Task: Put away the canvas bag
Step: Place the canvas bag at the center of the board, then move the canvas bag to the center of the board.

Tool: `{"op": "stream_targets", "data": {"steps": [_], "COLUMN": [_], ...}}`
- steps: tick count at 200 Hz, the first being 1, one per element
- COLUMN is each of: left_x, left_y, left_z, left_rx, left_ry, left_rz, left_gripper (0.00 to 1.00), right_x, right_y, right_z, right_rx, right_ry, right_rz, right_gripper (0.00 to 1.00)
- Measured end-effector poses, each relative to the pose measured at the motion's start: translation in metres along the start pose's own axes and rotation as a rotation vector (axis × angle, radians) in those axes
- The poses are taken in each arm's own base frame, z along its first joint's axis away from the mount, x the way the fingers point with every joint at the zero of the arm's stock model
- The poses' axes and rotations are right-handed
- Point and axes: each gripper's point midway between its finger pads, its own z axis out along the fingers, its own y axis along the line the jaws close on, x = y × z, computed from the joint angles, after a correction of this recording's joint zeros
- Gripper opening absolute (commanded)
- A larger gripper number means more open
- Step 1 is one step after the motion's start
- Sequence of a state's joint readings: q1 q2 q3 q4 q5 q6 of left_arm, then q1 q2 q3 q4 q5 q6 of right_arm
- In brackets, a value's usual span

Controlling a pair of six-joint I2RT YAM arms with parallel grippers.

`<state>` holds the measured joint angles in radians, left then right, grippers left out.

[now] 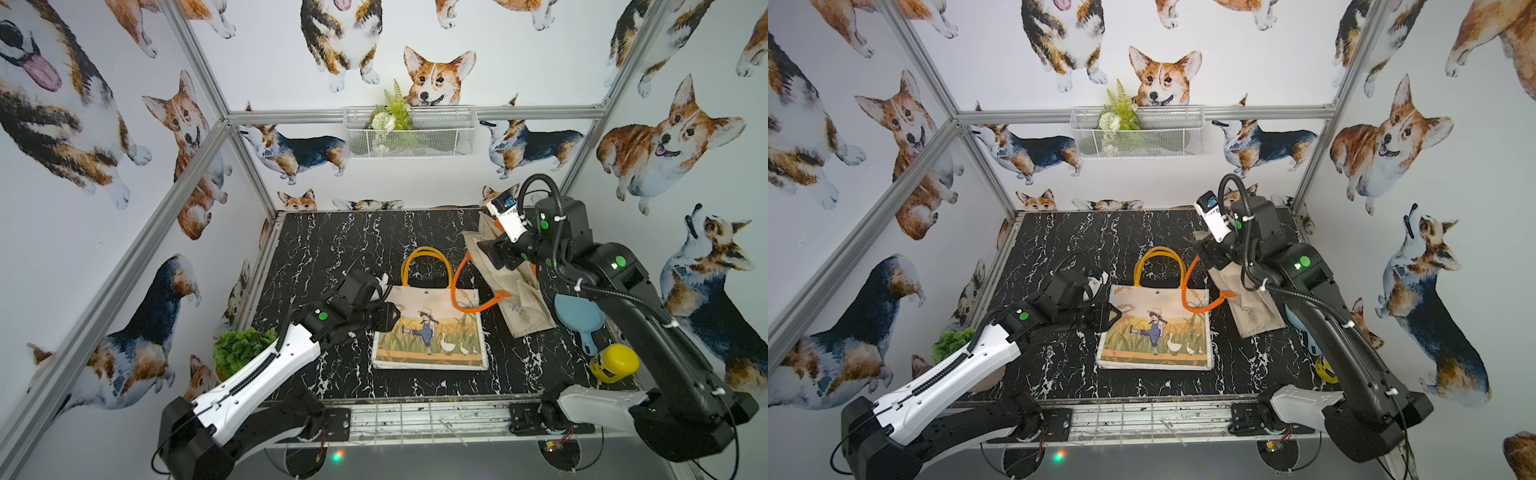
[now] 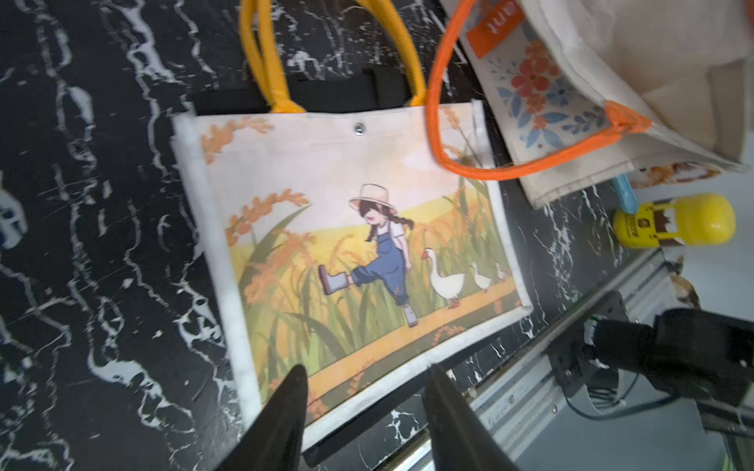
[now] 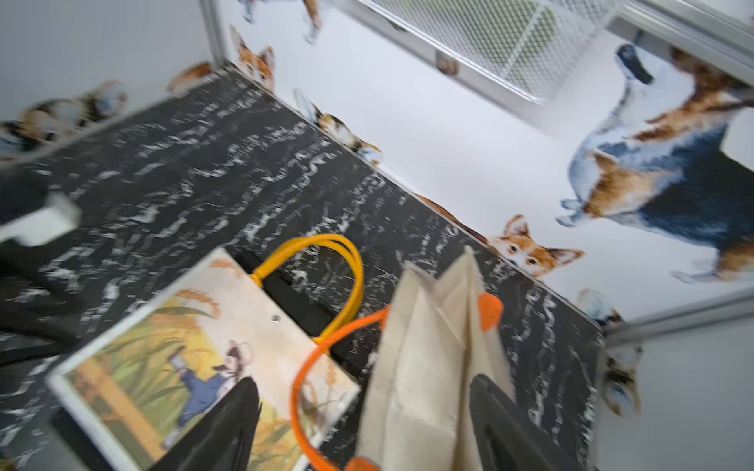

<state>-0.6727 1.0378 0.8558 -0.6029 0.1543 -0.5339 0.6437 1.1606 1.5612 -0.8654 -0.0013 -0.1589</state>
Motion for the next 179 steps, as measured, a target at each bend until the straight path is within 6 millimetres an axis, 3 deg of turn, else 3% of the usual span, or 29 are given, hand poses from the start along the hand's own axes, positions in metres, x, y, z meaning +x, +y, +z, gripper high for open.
{"op": "stream_targets", "data": {"steps": [18,30,42,65,116,135,179], "left_x": [0.020,0.032,0.040,0.055,0.067,0.069,0.062], "left_y": [0.021,0.027,0.032,0.044,0.070,0.076,0.083], "left_z": [0.009,0.014,0.019,0.027,0.037,0.048,0.066], "left_rx": [-0.044,-0.054,-0.064,-0.097,-0.198,-0.224,-0.220], "left_ry": [0.051,0.086,0.109,0.141,0.138,0.153,0.149], "left_rz": [-0.061,-0.086,-0.108,-0.143,-0.170,-0.178,-0.206], "left_gripper": [0.54,0.54,0.54,0.59,0.64,0.63,0.63], "right_x": [0.031,0.069,0.111,0.177,0.270,0.291,0.298], "right_y": [0.054,0.078,0.091,0.096,0.080,0.079,0.080], "right_z": [-0.008,-0.003,0.005,0.014,0.030,0.037,0.070], "right_rx": [-0.166,-0.232,-0.243,-0.171,0.058,0.091,0.072], "right_ry": [0.034,0.120,0.236,0.437,0.687,0.738,0.750], "right_rz": [0.077,0.177,0.287,0.492,0.824,0.886,0.944], "right_gripper": [0.77,0.74,0.74,0.77,0.78,0.77,0.76]}}
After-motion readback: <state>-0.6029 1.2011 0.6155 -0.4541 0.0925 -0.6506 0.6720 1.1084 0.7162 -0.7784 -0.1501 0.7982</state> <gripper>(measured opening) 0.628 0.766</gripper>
